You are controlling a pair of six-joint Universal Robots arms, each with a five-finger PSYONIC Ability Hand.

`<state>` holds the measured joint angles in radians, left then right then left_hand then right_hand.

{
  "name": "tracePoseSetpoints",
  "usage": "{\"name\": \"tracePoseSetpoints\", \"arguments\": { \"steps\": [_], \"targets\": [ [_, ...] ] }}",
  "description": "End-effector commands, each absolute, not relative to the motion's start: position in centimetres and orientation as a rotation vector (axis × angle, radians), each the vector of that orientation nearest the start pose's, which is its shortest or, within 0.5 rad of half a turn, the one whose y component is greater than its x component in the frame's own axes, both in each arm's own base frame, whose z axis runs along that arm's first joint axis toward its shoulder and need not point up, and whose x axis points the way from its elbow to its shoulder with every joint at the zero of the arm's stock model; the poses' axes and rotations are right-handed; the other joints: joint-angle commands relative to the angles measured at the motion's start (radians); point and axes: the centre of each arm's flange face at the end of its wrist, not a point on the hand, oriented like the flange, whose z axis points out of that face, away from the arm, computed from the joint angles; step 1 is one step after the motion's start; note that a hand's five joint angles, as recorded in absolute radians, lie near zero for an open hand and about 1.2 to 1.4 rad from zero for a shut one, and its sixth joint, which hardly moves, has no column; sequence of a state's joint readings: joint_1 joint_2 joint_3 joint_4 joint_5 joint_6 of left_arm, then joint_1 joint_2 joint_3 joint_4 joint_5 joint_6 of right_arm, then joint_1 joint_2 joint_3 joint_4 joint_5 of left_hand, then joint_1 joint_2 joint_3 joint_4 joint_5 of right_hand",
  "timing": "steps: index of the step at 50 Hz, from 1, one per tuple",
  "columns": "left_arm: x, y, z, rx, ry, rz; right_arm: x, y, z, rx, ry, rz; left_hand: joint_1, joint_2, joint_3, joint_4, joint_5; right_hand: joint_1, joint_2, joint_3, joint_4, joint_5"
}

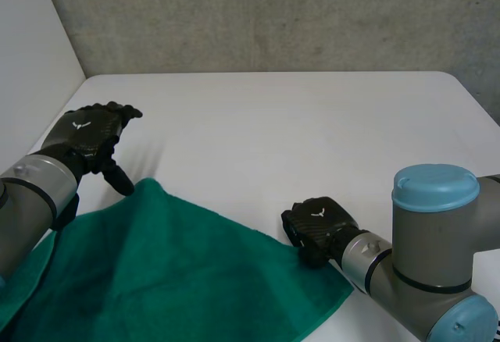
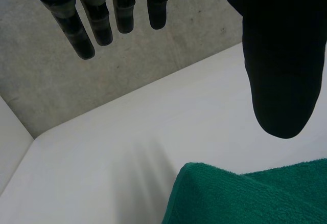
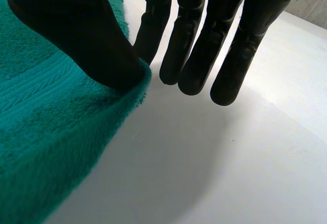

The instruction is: Fold the towel.

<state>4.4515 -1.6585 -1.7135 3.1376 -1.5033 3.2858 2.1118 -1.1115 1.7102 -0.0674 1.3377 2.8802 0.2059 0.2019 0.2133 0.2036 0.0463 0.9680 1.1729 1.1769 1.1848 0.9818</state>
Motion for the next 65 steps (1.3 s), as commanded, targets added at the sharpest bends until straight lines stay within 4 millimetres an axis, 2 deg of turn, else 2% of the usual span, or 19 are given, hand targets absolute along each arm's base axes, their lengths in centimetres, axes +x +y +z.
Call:
{"name": "tracePoseSetpoints", "arguments": {
  "steps": [1,3,4,7,10,16,25,28,30,38,43,49,53,55,59,60,61,64,65],
  "targets": [
    [-20.9,-25.2,23.9,0.583,2.509,-2.007,29.5,-19.5,13.6,-1.110,2.174,-1.365,-0.016,-0.012,-0.023,-0.014,-0.031,0.428,0.223,0.219,0.211,0.240],
    [-20.9,-25.2,23.9,0.583,2.510,-2.005,29.5,-19.5,13.6,-1.110,2.174,-1.365,-0.016,-0.012,-0.023,-0.014,-0.031,0.428,0.223,0.219,0.211,0.240],
    [-20.9,-25.2,23.8,0.583,2.512,-2.003,29.4,-19.4,13.7,-1.108,2.174,-1.362,-0.016,-0.012,-0.023,-0.014,-0.031,0.237,0.033,0.029,0.021,0.049],
    [-20.8,-25.2,23.8,0.581,2.513,-2.001,29.5,-19.3,13.7,-1.109,2.171,-1.354,-0.016,-0.012,-0.023,-0.014,-0.031,0.136,-0.069,-0.073,-0.081,-0.052],
    [-20.8,-25.1,23.7,0.581,2.515,-1.999,29.7,-18.9,13.6,-1.123,2.151,-1.334,-0.016,-0.012,-0.023,-0.014,-0.031,-0.219,-0.424,-0.428,-0.436,-0.407],
    [-20.8,-25.1,23.7,0.581,2.515,-1.999,30.3,-18.1,13.4,-1.150,2.124,-1.319,-0.016,-0.012,-0.023,-0.014,-0.031,-0.278,-0.483,-0.487,-0.495,-0.467],
    [-20.8,-25.0,23.6,0.584,2.521,-1.991,30.6,-18.3,12.9,-1.157,2.124,-1.316,-0.016,-0.012,-0.023,-0.014,-0.031,-0.237,-0.442,-0.446,-0.454,-0.425],
    [-20.8,-24.9,23.4,0.585,2.527,-1.983,30.8,-18.5,12.6,-1.159,2.128,-1.315,-0.019,-0.015,-0.026,-0.016,-0.034,0.052,-0.153,-0.157,-0.165,-0.136],
    [-20.8,-24.9,23.4,0.586,2.528,-1.981,30.9,-18.8,12.7,-1.158,2.127,-1.330,-0.022,-0.018,-0.029,-0.019,-0.037,0.427,0.222,0.218,0.210,0.239],
    [-19.2,-25.8,23.2,0.504,2.522,-1.950,31.3,-19.9,13.9,-1.134,2.122,-1.404,-0.028,-0.024,-0.035,-0.025,-0.043,0.428,0.223,0.219,0.211,0.240],
    [-17.6,-26.6,23.1,0.437,2.515,-1.918,31.7,-21.3,16.7,-1.097,2.070,-1.533,-0.028,-0.024,-0.035,-0.025,-0.043,0.428,0.223,0.219,0.211,0.240],
    [-15.7,-27.2,21.9,0.362,2.545,-1.828,31.9,-22.7,26.0,-0.982,1.848,-1.875,-0.022,-0.018,-0.029,-0.019,-0.037,0.428,0.223,0.219,0.211,0.240],
    [-15.8,-26.4,20.7,0.396,2.596,-1.770,31.8,-23.1,29.1,-0.939,1.768,-1.974,-0.010,-0.006,-0.017,-0.008,-0.025,0.428,0.223,0.219,0.211,0.240],
    [-15.8,-26.0,20.3,0.420,2.610,-1.750,31.8,-23.1,29.5,-0.933,1.755,-1.989,-0.010,-0.006,-0.017,-0.008,-0.025,0.428,0.223,0.219,0.211,0.240],
    [-15.7,-25.5,19.6,0.477,2.615,-1.704,31.8,-23.1,29.0,-0.946,1.782,-1.964,-0.007,-0.003,-0.014,-0.005,-0.022,0.428,0.223,0.219,0.211,0.240],
    [-15.7,-25.5,19.5,0.485,2.612,-1.698,31.8,-22.9,28.6,-0.957,1.801,-1.944,-0.007,-0.003,-0.014,-0.005,-0.022,0.307,0.102,0.098,0.090,0.119],
    [-15.6,-25.5,19.4,0.490,2.610,-1.689,31.8,-22.4,27.6,-0.986,1.837,-1.893,-0.007,-0.003,-0.014,-0.005,-0.022,-0.040,-0.245,-0.249,-0.257,-0.228],
    [-15.3,-25.4,19.1,0.497,2.606,-1.665,31.5,-22.0,24.9,-1.018,1.945,-1.768,-0.010,-0.006,-0.017,-0.008,-0.025,-0.249,-0.453,-0.457,-0.465,-0.437],
    [-15.1,-25.5,19.1,0.494,2.607,-1.659,31.4,-21.5,22.7,-1.044,2.013,-1.667,-0.007,-0.003,-0.015,-0.005,-0.022,-0.304,-0.509,-0.513,-0.521,-0.492]
  ]
}}
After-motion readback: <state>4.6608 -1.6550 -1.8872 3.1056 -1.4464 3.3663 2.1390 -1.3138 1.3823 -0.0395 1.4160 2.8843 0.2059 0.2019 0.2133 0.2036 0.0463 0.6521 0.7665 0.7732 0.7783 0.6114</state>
